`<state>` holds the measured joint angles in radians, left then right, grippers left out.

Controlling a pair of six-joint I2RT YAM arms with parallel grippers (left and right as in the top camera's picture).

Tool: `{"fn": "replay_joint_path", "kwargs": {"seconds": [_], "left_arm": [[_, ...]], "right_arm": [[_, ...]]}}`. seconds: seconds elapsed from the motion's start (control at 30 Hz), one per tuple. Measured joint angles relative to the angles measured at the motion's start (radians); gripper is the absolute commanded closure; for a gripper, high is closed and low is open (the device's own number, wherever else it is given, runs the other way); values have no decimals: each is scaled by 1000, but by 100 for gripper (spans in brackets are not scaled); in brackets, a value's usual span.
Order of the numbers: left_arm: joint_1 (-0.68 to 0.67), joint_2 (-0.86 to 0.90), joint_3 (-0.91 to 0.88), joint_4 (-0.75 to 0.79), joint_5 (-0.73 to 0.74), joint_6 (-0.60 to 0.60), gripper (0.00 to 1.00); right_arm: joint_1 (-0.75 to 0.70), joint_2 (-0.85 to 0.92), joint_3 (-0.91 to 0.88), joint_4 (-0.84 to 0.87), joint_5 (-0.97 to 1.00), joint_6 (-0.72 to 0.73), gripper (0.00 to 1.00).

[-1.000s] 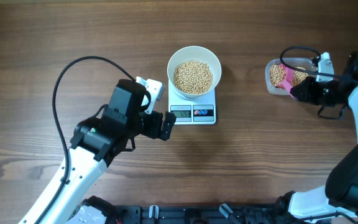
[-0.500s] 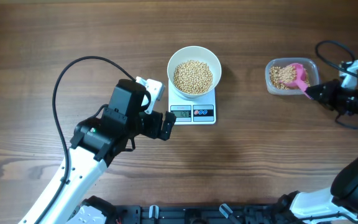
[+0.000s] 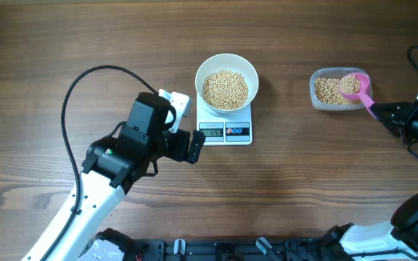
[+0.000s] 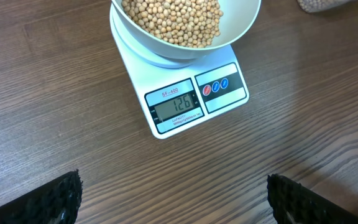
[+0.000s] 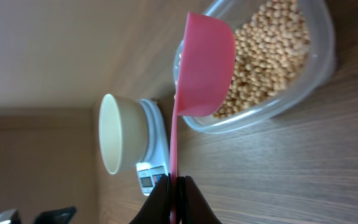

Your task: Scoop item into bowl and weigh 150g on scale

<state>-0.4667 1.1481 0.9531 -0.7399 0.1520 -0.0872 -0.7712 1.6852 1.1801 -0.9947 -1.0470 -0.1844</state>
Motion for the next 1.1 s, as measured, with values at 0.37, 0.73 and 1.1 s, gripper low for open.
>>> {"fn": "replay_joint_path", "kwargs": {"seconds": [0.37,0.73,1.1], "left_arm": [[0,0,0,0,0,0,0],[0,0,0,0,0,0,0],[0,0,0,0,0,0,0]], "right_arm": [[24,0,0,-11,-256,0,96],[394,0,-3,123,-377,71,96],[686,-14,-8,357,0,285,96]]}}
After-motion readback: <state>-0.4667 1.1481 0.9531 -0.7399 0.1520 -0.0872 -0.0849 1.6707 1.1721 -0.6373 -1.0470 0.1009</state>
